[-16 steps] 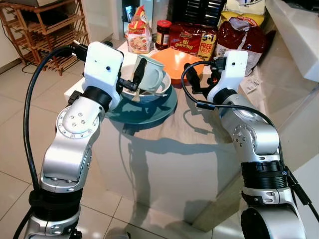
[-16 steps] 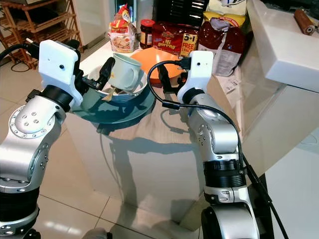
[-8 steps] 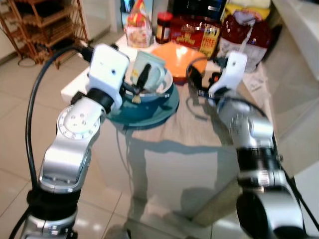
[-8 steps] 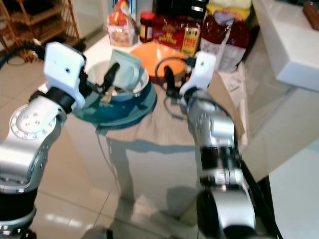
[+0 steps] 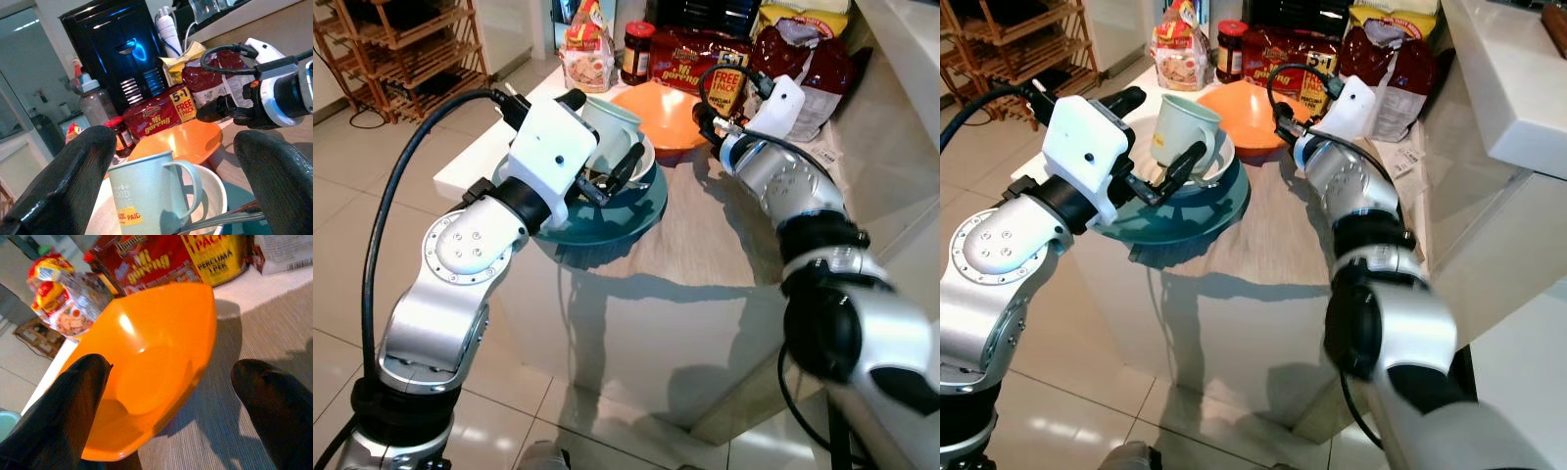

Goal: Setting the table

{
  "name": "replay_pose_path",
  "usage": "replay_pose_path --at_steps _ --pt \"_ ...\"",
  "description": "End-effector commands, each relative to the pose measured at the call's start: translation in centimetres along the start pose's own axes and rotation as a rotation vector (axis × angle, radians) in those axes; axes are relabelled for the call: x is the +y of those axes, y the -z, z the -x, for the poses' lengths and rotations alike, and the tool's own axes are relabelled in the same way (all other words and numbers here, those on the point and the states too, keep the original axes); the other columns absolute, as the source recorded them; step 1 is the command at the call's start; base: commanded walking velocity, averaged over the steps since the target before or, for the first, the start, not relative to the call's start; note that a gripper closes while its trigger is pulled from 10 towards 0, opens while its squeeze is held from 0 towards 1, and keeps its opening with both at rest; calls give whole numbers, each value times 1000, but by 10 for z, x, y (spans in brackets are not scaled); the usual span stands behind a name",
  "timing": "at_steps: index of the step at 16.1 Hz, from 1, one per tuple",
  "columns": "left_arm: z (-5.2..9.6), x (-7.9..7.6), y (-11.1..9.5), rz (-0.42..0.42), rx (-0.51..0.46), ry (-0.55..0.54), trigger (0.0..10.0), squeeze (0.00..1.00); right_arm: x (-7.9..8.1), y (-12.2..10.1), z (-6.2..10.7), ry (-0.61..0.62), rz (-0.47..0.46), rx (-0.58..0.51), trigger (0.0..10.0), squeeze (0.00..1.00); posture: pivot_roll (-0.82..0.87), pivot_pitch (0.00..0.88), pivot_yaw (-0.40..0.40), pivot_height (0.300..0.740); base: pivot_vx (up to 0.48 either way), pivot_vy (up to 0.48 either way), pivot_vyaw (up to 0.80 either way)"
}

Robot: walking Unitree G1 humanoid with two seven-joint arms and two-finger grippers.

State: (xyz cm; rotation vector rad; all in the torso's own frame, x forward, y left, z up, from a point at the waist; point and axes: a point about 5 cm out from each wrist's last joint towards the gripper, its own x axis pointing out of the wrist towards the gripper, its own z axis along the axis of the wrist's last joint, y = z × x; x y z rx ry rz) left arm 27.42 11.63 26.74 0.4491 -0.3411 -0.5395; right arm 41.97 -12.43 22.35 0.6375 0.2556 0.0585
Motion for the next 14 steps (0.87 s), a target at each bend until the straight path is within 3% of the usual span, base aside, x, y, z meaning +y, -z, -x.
replay_pose_path --at_steps 1,4,6,7,9,14 --pt "2 -3 -5 -10 -11 29 10000 0 0 -3 -1 16 -31 12 10000 0 164 71 -106 740 0 0 0" --pt "3 -5 -5 -11 -7 47 10000 0 3 12 -2 6 -76 146 10000 0 166 71 -108 740 0 0 0" --pt "3 -5 -5 -15 -7 51 10000 0 1 18 -3 -3 -136 159 10000 0 164 67 -104 740 0 0 0" --pt "2 -5 -5 -15 -7 53 10000 0 0 19 -3 4 -144 159 9176 0 165 66 -104 740 0 0 0" --pt "2 -5 -6 -17 -8 52 10000 0 -1 20 -4 4 -172 154 0 0 167 64 -105 740 0 0 0" --pt "2 -5 -5 -27 -2 50 10000 0 -4 22 -4 0 -261 160 0 0 168 59 -104 740 0 0 0"
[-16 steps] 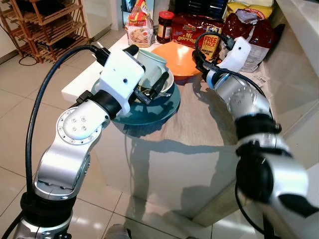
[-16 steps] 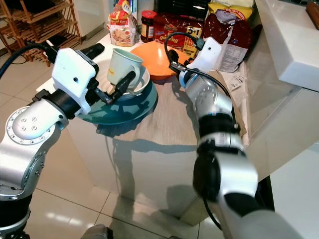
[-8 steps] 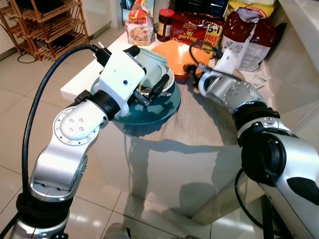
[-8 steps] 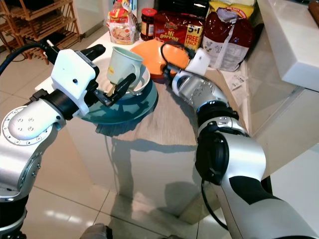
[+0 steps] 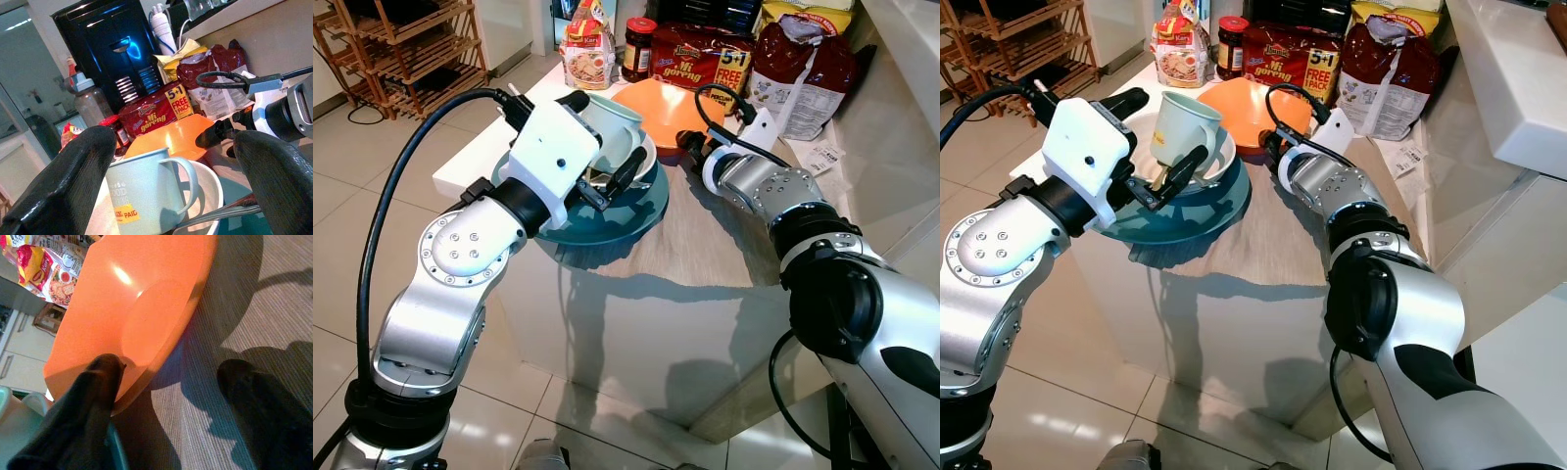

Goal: Setting the table

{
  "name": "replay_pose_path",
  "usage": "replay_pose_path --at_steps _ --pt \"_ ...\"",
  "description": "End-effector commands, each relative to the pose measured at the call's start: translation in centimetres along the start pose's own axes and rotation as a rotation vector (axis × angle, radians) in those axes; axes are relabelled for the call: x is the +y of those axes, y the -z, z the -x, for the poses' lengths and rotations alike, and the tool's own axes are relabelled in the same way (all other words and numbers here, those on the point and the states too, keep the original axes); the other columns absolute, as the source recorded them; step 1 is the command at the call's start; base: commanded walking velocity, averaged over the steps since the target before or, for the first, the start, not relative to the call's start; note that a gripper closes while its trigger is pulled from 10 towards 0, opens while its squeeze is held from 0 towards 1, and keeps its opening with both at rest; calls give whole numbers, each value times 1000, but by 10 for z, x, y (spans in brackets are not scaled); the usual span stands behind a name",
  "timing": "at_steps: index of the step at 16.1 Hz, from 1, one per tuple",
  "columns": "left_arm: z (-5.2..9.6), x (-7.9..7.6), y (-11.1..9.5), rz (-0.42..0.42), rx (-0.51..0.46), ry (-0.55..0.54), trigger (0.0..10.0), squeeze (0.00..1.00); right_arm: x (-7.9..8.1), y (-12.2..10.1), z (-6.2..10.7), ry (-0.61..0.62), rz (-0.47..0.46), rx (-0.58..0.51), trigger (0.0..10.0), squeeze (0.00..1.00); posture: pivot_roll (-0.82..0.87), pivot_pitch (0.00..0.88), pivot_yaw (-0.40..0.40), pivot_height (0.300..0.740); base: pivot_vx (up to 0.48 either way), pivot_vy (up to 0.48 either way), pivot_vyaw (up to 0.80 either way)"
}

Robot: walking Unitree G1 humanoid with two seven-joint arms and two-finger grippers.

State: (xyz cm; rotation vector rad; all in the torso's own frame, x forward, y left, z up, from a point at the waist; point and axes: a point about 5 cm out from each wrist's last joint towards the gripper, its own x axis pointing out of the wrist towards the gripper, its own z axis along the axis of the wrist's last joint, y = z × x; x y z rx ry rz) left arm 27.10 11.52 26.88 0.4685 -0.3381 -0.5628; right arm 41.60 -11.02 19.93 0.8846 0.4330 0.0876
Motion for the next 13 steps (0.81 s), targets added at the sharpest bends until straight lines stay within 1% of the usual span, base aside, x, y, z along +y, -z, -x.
replay_pose_path --at_steps 1,10,12,13 --pt "0 -4 -2 -14 -5 27 10000 0 0 -5 1 1 -14 -12 0 0 168 59 -104 740 0 0 0" --pt "-1 -6 -3 -24 -4 43 10000 0 -2 -4 1 -14 -87 -11 0 0 173 54 -99 740 0 0 0" --pt "-2 -6 -3 -30 -3 48 10000 0 -4 -5 1 -8 -134 -20 0 0 174 51 -98 740 0 0 0" --pt "-2 -6 -3 -31 -3 51 10000 0 -4 -6 1 -6 -142 -24 0 0 173 51 -97 740 0 0 0"
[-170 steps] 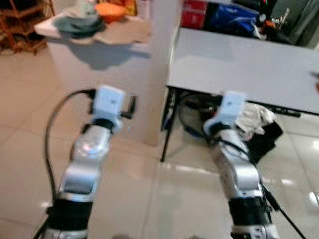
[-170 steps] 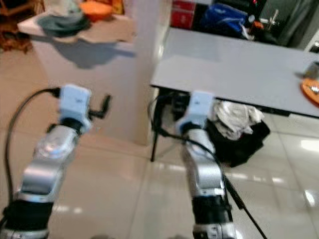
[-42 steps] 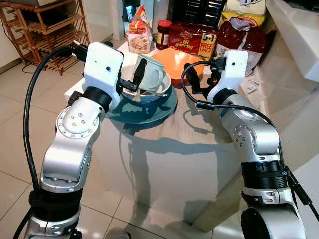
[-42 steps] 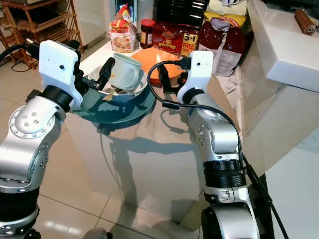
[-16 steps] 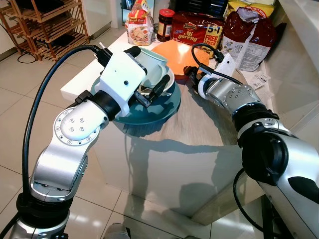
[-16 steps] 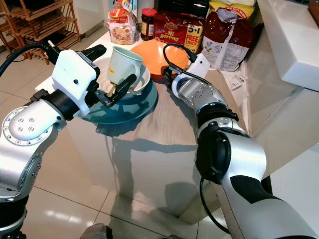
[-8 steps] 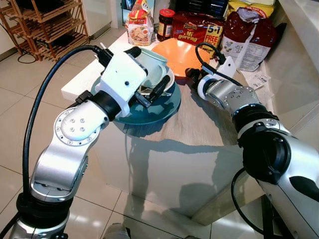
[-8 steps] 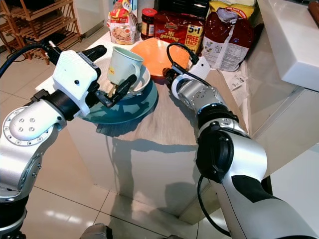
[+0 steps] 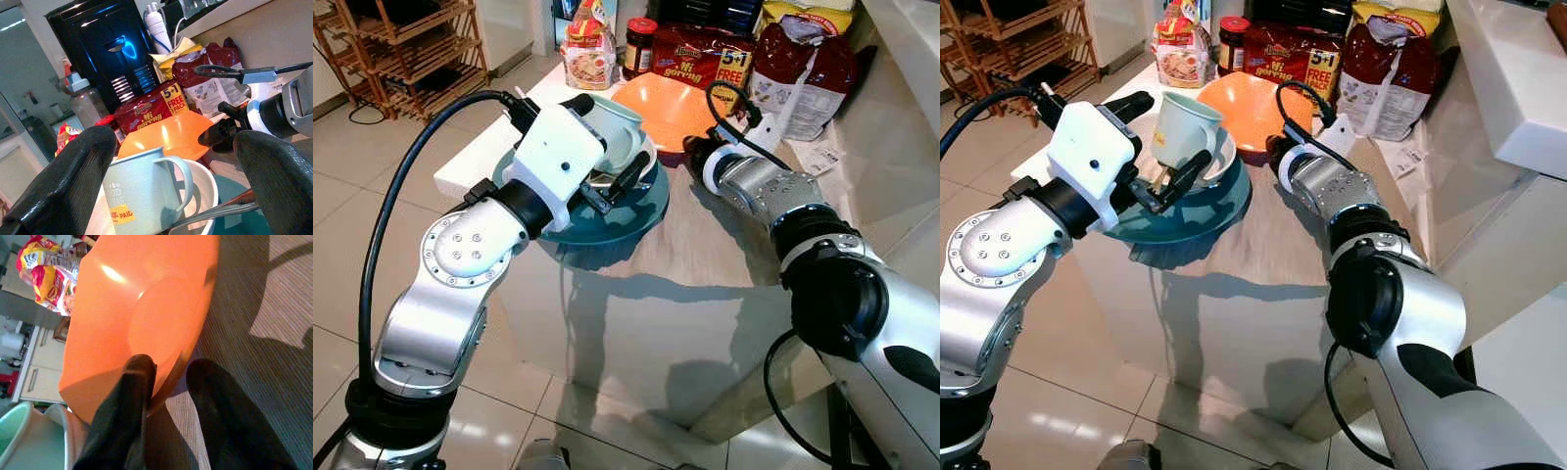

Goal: Setting the table

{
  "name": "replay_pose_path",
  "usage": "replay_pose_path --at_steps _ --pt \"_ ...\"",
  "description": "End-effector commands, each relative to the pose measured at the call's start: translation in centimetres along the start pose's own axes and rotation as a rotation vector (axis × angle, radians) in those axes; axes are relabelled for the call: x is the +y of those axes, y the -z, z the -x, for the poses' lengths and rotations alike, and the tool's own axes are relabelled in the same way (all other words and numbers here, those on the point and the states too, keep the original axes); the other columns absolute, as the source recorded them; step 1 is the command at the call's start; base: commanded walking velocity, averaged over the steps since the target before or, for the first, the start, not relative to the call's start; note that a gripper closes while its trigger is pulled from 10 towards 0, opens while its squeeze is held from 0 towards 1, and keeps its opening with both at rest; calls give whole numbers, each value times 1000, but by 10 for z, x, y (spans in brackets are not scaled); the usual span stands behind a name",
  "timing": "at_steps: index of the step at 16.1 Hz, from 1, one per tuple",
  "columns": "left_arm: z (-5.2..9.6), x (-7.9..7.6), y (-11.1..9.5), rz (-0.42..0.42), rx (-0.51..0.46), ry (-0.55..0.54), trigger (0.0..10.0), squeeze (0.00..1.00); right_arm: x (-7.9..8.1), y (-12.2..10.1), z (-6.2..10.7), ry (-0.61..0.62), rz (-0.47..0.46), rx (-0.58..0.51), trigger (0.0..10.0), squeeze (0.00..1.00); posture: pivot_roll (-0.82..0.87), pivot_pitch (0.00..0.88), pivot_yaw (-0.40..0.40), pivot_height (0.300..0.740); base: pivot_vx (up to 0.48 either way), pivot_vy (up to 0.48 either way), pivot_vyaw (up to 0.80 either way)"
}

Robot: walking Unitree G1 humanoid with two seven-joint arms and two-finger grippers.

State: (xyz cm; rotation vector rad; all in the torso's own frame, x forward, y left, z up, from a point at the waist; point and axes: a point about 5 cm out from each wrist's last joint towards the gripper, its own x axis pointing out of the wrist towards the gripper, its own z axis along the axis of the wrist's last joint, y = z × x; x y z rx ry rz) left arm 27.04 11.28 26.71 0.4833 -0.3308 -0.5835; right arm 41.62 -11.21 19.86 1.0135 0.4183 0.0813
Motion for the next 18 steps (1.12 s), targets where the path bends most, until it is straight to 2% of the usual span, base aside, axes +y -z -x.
replay_pose_path --at_steps 1,4,5,6,8,10,11,12,15,17,18 --pt "-1 -3 -3 -22 -8 28 10000 0 -2 -6 1 21 -20 -15 0 0 173 50 -96 740 0 0 0" --pt "-1 -4 -1 -21 5 34 10000 0 -1 -7 1 14 -38 -15 0 0 171 49 -96 740 0 0 0" --pt "0 -5 6 -31 74 43 10000 0 0 -7 2 10 -46 -15 0 0 171 44 -95 740 0 0 0" --pt "0 -4 9 -26 95 41 10000 0 0 -7 2 10 -47 -15 0 0 171 44 -95 740 0 0 0" --pt "1 -5 14 43 159 66 10000 0 1 -9 2 6 -53 -19 0 0 170 41 -94 740 0 0 0" --pt "4 -7 18 63 226 103 10000 0 2 -10 2 2 -58 -24 0 0 170 31 -90 740 0 0 0" --pt "4 -6 16 110 245 103 10000 0 2 -11 2 -2 -59 -26 0 0 171 27 -89 740 0 0 0" --pt "3 -5 14 149 256 94 10000 0 3 -12 3 -7 -59 -29 0 0 171 26 -90 740 0 0 0" --pt "2 -3 13 160 266 89 10000 0 6 -15 3 -27 -70 -48 0 0 173 21 -90 740 0 0 0" --pt "2 -3 13 157 275 89 10000 0 14 -25 5 -65 -106 -100 0 0 174 15 -89 740 0 0 0" --pt "2 -1 11 151 279 84 10000 0 20 -34 7 -95 -100 -163 0 0 175 15 -88 740 0 0 0"
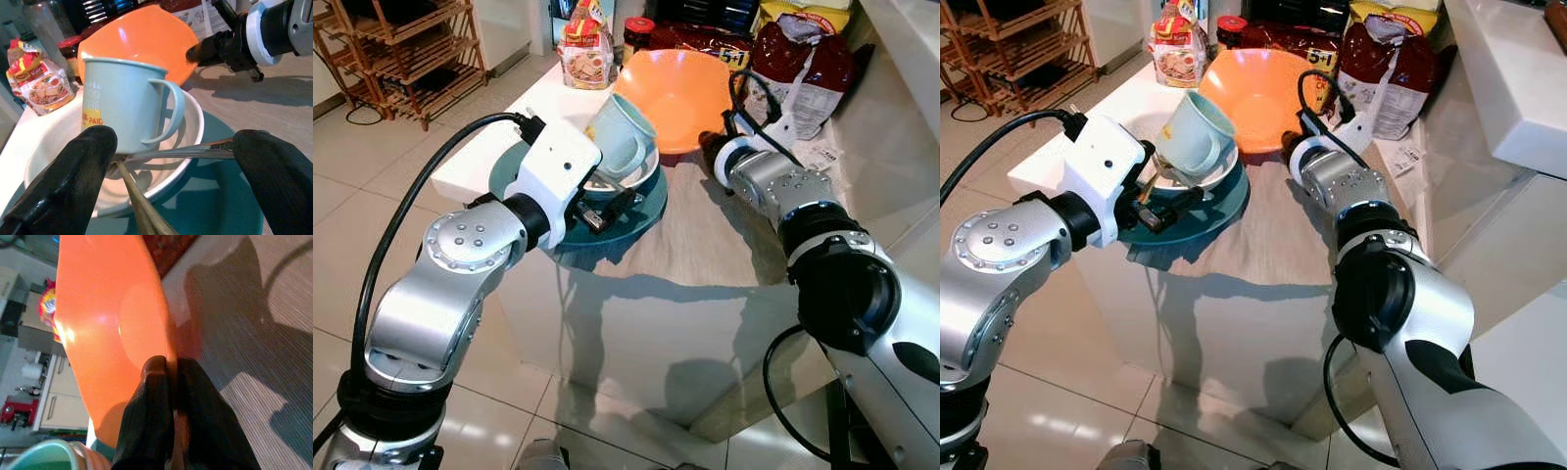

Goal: Setting the table

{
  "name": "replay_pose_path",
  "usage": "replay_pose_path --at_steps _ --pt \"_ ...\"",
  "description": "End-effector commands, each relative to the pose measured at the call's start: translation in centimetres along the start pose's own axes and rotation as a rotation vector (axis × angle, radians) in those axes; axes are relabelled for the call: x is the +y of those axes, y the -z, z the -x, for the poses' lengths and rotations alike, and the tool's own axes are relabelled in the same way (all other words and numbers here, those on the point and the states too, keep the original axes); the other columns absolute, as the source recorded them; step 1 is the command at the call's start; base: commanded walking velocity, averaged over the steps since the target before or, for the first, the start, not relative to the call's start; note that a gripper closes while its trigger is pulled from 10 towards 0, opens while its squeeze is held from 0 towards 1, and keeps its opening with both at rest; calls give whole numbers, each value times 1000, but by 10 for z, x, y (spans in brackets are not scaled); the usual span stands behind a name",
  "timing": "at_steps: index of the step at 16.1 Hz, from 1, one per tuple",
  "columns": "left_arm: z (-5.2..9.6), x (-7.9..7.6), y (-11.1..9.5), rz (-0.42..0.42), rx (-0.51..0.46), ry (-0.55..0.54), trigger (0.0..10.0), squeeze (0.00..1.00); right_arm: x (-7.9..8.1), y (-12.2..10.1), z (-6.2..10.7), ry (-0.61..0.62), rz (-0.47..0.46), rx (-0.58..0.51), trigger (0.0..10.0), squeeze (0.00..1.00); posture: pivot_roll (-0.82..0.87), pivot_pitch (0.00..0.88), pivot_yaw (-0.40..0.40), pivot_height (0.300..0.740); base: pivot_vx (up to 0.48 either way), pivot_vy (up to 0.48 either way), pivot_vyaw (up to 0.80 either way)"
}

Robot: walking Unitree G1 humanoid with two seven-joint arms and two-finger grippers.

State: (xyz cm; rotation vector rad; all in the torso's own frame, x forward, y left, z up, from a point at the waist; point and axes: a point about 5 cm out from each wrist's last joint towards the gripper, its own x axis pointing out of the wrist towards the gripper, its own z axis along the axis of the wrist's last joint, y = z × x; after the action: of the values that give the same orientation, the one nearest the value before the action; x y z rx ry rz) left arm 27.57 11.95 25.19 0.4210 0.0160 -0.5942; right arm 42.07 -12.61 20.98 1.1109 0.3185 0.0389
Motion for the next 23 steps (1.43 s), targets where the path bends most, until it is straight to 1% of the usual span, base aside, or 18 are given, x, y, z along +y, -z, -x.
replay_pose_path --at_steps 1,3,5,6,8,9,10,11,12,13,14,15,17,18,19,20,21,23 --pt "1 -1 -7 -14 -16 4 10000 0 22 -19 2 -79 -7 -87 0 0 175 15 -88 740 0 0 0" --pt "1 0 -7 -18 -15 -4 10000 0 23 -22 3 -79 0 -107 0 0 175 15 -88 740 0 0 0" --pt "0 6 -10 -18 -29 -48 10000 0 44 -43 9 -194 58 -274 0 0 174 19 -88 740 0 0 0" --pt "0 7 -10 -18 -33 -55 10000 0 49 -46 10 -218 91 -305 0 0 175 19 -88 740 0 0 0" --pt "-1 12 -13 -16 -50 -96 10000 0 62 -51 14 -270 197 -376 0 0 175 19 -87 740 0 0 0" --pt "-1 19 -14 -28 -66 -160 10000 0 75 -57 19 -304 341 -485 0 0 175 19 -87 740 0 0 0" --pt "-2 25 -18 -62 -96 -228 10000 0 84 -60 24 -336 415 -560 0 0 176 19 -88 740 0 0 0" --pt "-2 27 -19 -75 -109 -250 10000 0 87 -61 26 -351 429 -583 0 0 176 19 -88 740 0 0 0" --pt "-1 32 -19 -47 -107 -291 10000 0 100 -62 33 -434 484 -646 0 0 176 20 -95 740 0 0 0" --pt "-1 33 -18 -36 -105 -295 10000 0 104 -61 36 -463 506 -665 0 0 176 20 -95 740 0 0 0" --pt "0 28 -15 -33 -101 -277 10000 0 107 -56 40 -493 552 -670 10000 0 168 24 -95 740 0 0 0" --pt "1 23 -12 -40 -102 -266 10000 0 106 -51 48 -539 594 -693 10000 0 164 25 -93 740 0 0 0" --pt "1 18 -11 -22 -139 -271 10000 0 98 -45 70 -590 589 -721 10000 0 143 30 -79 740 0 0 0" --pt "1 16 -11 -17 -154 -271 10000 0 94 -43 85 -610 591 -741 10000 0 132 33 -73 740 0 0 0" --pt "1 15 -11 -17 -165 -270 10000 0 92 -42 92 -613 586 -754 10000 0 132 33 -73 740 0 0 0" --pt "1 16 -11 -2 -177 -290 10000 0 82 -38 117 -613 542 -783 10000 0 118 37 -69 740 -368 0 0" --pt "1 16 -11 4 -178 -299 10000 0 76 -35 126 -607 519 -786 10000 0 113 39 -68 740 -409 0 0" --pt "1 15 -10 13 -187 -301 10000 0 62 -25 143 -592 504 -748 10000 0 103 44 -62 740 -472 0 0"
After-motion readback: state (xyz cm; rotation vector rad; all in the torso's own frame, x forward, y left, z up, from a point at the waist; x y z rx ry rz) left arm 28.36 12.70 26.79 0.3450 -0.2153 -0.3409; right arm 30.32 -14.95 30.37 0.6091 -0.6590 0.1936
